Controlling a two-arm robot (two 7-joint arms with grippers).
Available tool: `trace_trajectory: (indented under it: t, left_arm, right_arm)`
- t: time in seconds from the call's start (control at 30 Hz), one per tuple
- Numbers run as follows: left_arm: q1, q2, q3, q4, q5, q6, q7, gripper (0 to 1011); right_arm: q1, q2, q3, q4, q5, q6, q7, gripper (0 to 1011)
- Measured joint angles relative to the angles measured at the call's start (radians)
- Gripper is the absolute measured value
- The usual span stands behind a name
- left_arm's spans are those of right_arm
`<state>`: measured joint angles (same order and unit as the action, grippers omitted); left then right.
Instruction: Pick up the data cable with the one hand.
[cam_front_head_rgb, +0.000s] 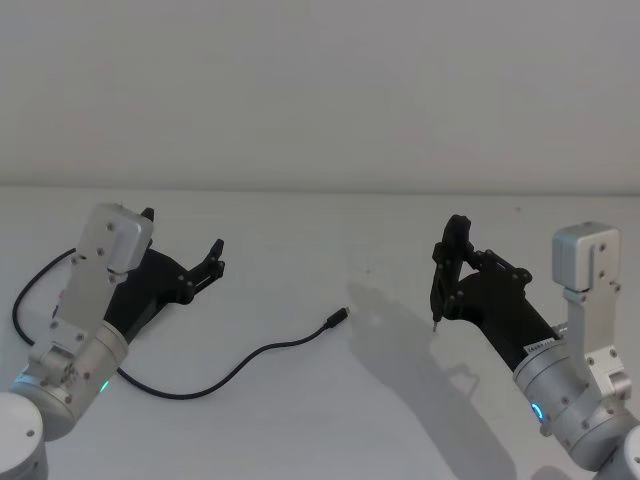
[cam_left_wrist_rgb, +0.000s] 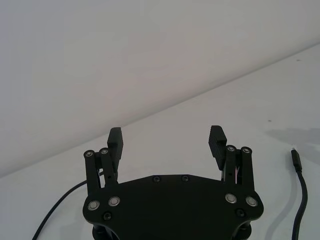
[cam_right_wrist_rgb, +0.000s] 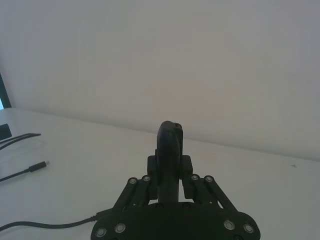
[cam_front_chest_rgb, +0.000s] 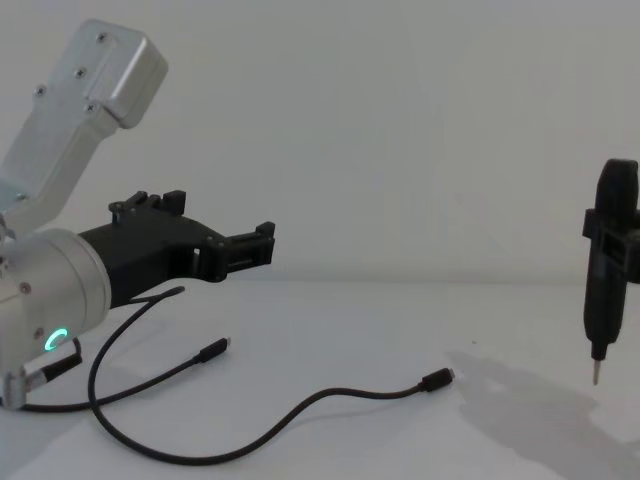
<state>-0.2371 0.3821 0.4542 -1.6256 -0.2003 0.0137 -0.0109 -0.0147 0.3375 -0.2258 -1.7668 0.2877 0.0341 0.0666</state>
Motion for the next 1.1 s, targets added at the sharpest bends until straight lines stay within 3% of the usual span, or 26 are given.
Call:
trace_trajectory:
  t: [1.1]
  left_arm:
    - [0.0,0.0,0.0,-0.001,0.0,0.0,0.0,1001]
  right_arm:
    - [0.0,0.0,0.0,0.0,0.0,0.0,0.0,275]
